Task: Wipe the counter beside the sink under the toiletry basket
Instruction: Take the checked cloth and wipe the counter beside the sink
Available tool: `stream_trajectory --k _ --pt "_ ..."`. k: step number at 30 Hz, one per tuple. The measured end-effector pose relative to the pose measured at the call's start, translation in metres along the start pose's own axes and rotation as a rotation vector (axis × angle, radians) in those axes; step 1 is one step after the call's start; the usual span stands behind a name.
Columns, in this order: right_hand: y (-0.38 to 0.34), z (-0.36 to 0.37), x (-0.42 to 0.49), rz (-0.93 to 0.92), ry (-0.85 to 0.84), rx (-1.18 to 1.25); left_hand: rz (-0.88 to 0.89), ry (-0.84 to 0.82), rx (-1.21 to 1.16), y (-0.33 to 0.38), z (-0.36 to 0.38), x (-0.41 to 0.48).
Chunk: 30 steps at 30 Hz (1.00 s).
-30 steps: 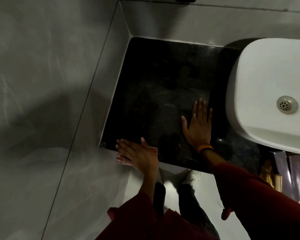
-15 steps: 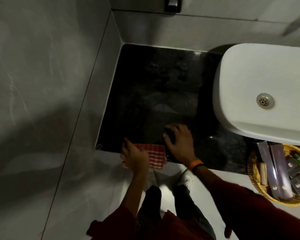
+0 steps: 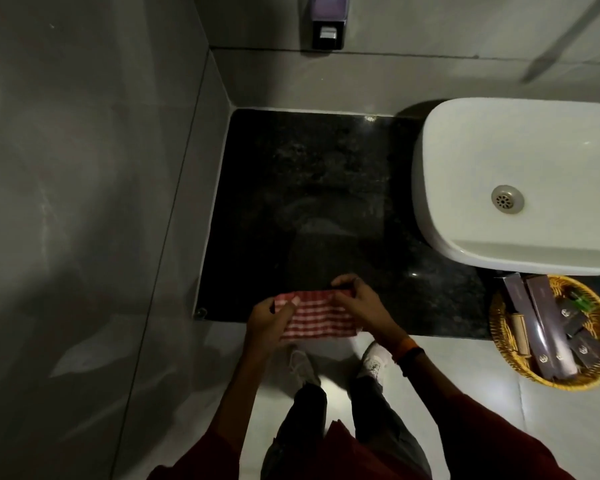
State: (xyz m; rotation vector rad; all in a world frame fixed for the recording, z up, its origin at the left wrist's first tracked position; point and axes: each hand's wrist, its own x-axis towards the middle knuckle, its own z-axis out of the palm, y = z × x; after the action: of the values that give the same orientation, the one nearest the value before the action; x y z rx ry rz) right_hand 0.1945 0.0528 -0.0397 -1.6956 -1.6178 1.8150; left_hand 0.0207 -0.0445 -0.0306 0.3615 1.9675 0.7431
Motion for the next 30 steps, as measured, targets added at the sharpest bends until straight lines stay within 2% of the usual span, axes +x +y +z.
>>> stream_trajectory --k 4,7,10,12,14,16,19,24,27,30 --pt "-0.026 -0.025 0.017 -0.062 0.078 0.164 0.177 -0.051 -0.033 0.042 0.000 0.025" --pt "-0.050 -0.041 0.035 0.030 0.054 0.408 0.259 -0.121 -0.187 0.075 0.002 0.043" --pt "-0.070 -0.056 0.056 0.171 -0.092 0.728 0.027 -0.278 -0.582 0.113 0.003 0.062" --pt "-0.077 -0.069 0.073 0.161 -0.147 0.980 -0.082 -0.369 -0.870 0.135 0.002 0.083" --pt "-0.081 -0.078 0.089 0.107 -0.175 1.093 -0.114 -0.373 -0.988 0.152 0.004 0.103" --pt "-0.086 -0.078 0.102 0.107 -0.148 0.960 -0.102 -0.347 -0.891 0.160 0.011 0.119" --pt "-0.093 -0.069 0.120 0.098 0.045 0.619 0.012 -0.287 -0.654 0.166 0.029 0.137" --pt "-0.096 -0.053 0.136 0.133 0.340 0.417 0.165 -0.123 -0.412 0.175 0.048 0.149" --pt "-0.092 -0.046 0.136 -0.014 0.516 0.117 0.326 0.115 0.004 0.175 0.054 0.148" --pt "-0.089 -0.043 0.128 -0.170 0.595 -0.277 0.642 0.261 0.449 0.163 0.048 0.138"
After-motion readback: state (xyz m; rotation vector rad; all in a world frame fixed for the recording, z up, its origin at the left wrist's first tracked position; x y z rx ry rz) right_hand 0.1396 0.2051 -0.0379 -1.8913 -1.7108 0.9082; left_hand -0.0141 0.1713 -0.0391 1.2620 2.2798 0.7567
